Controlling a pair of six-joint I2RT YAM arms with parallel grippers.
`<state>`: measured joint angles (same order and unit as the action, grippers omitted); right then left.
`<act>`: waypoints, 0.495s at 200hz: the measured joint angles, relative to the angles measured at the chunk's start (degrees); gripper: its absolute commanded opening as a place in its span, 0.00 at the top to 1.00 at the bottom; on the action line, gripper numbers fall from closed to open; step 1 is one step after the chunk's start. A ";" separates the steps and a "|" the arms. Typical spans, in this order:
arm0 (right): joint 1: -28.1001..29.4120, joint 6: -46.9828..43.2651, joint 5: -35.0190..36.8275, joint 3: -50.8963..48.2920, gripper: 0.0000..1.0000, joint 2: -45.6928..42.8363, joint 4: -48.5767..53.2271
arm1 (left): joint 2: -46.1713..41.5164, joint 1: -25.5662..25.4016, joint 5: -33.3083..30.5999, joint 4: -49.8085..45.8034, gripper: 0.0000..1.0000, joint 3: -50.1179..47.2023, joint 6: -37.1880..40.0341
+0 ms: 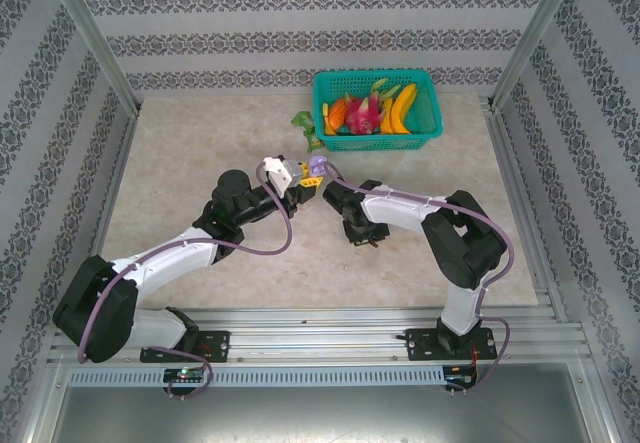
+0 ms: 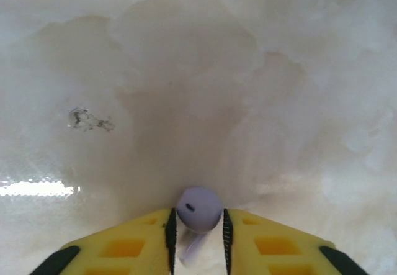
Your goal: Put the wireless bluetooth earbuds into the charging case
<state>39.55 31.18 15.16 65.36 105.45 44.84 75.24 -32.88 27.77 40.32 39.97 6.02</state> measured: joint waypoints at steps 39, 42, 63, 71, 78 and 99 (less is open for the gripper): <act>-0.09 1.09 -1.75 0.28 0.54 -0.76 0.35 | 0.00 -0.02 0.02 0.04 1.00 0.00 0.00; -0.15 1.01 -1.97 0.26 0.53 -0.94 0.39 | -0.02 0.00 0.04 0.09 1.00 0.00 0.02; -1.22 3.48 -4.09 -0.24 0.47 -4.09 -0.02 | -0.52 -0.04 0.72 0.85 1.00 0.00 0.02; -1.99 4.74 -4.76 -0.70 0.47 -5.81 -0.57 | -0.72 -0.09 1.16 1.09 1.00 0.02 0.02; -2.58 5.44 -5.29 -1.09 0.46 -7.13 -1.22 | -0.74 -0.13 1.64 1.14 1.00 0.02 0.02; -4.48 7.32 -6.75 -2.05 0.47 -9.75 -2.91 | -0.72 -0.13 2.25 1.03 1.00 0.02 0.02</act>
<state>35.07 38.50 8.40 63.31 95.70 41.93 74.52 -33.01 30.02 41.34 39.99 6.04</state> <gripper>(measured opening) 0.536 0.210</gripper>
